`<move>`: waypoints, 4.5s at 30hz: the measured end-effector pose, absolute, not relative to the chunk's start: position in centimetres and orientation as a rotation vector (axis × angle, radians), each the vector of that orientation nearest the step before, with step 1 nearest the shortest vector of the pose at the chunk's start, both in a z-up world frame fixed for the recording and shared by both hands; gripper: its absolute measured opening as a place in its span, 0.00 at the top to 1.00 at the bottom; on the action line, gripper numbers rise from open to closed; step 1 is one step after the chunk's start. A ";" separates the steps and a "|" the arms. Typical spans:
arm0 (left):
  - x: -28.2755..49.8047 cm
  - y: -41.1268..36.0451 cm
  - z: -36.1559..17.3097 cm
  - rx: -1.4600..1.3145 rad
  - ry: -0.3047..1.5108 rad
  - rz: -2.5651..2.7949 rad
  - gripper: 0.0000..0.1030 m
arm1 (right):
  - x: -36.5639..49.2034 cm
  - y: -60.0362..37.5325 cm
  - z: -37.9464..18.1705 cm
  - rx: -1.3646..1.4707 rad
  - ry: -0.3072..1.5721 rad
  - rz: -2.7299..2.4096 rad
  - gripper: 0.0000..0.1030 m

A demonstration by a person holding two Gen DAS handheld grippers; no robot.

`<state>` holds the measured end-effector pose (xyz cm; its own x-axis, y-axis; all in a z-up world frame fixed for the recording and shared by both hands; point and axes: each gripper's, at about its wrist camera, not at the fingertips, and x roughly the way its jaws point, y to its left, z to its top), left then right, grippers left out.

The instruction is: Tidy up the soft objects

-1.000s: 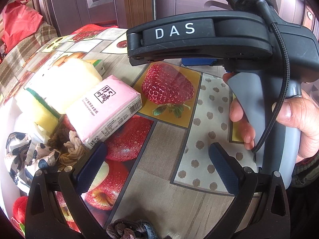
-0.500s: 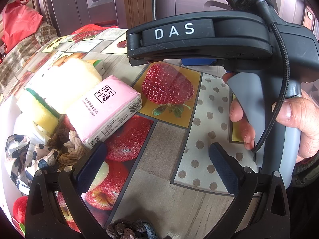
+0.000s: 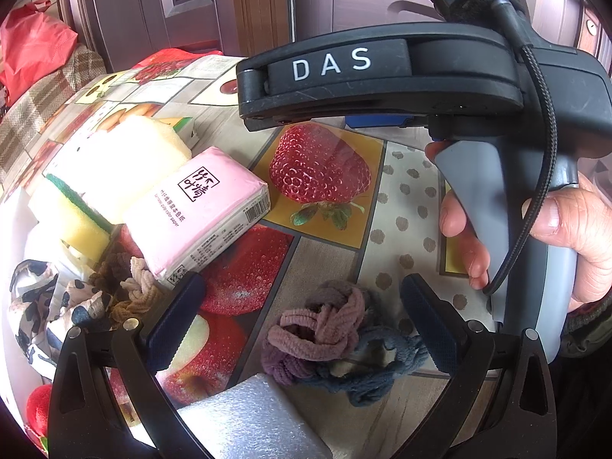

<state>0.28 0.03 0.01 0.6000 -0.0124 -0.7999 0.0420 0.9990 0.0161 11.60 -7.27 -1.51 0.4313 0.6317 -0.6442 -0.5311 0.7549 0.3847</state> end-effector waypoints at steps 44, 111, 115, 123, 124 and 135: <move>-14.4 10.0 2.0 -0.090 0.723 0.385 0.37 | 11.6 -7.2 -1.3 0.169 0.865 0.793 0.01; -27.5 17.1 4.8 -0.186 0.295 0.926 0.40 | -3.5 -1.8 4.3 -0.063 0.358 1.366 0.78; -27.3 17.9 4.4 -0.208 0.317 0.936 0.40 | -4.8 0.5 3.3 -0.066 0.421 1.403 0.78; -26.6 18.7 4.3 -0.178 0.294 0.947 0.40 | -9.3 4.5 3.1 -0.155 0.352 1.474 0.78; -26.6 18.9 4.3 -0.182 0.292 0.947 0.40 | -9.9 5.1 3.0 -0.175 0.340 1.484 0.78; -24.8 23.0 3.9 -0.245 0.368 0.923 0.40 | -10.6 10.8 2.2 -0.222 0.363 1.473 0.79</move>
